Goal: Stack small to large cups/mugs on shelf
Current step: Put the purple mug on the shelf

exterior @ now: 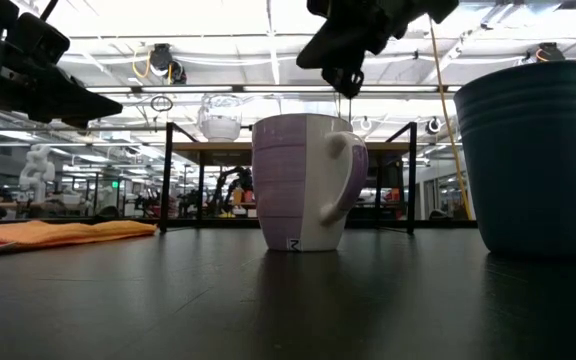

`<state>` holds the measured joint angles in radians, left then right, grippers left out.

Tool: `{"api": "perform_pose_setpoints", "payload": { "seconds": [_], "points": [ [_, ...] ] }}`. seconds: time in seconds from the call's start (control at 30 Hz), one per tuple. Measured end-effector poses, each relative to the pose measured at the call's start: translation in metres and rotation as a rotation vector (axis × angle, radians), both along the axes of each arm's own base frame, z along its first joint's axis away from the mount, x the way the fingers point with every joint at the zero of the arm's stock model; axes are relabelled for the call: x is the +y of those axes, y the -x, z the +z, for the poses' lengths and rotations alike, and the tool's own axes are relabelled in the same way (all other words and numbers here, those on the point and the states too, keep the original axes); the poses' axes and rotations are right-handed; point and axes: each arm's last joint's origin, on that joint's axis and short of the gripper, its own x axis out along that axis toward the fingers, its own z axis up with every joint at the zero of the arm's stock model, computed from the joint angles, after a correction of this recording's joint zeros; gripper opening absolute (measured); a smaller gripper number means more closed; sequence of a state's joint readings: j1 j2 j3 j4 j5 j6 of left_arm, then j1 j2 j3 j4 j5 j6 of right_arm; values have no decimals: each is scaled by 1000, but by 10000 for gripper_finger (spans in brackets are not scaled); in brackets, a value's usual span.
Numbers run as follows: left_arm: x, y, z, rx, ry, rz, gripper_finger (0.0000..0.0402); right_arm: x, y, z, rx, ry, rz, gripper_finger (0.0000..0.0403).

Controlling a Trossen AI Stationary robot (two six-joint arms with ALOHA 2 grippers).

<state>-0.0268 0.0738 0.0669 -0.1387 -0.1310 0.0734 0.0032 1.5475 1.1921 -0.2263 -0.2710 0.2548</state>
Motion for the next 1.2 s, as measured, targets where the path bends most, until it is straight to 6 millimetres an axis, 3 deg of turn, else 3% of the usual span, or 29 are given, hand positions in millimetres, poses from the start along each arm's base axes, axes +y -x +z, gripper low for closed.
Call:
{"api": "perform_pose_setpoints", "payload": {
  "seconds": [0.3, 0.6, 0.9, 1.2],
  "points": [
    [0, 0, 0, 1, 0, 0, 33, 1, -26, 32, 137, 119, 4, 0],
    [0, -1, -1, 14, -3, 0, 33, 14, -53, 27, 320, 161, 80, 0],
    [0, -2, -3, 37, -2, 0, 33, 34, -54, 35, 289, 232, 194, 0],
    [0, -3, -4, 48, -2, 0, 33, 30, -51, 32, 342, 296, 157, 0]
  ]
}}
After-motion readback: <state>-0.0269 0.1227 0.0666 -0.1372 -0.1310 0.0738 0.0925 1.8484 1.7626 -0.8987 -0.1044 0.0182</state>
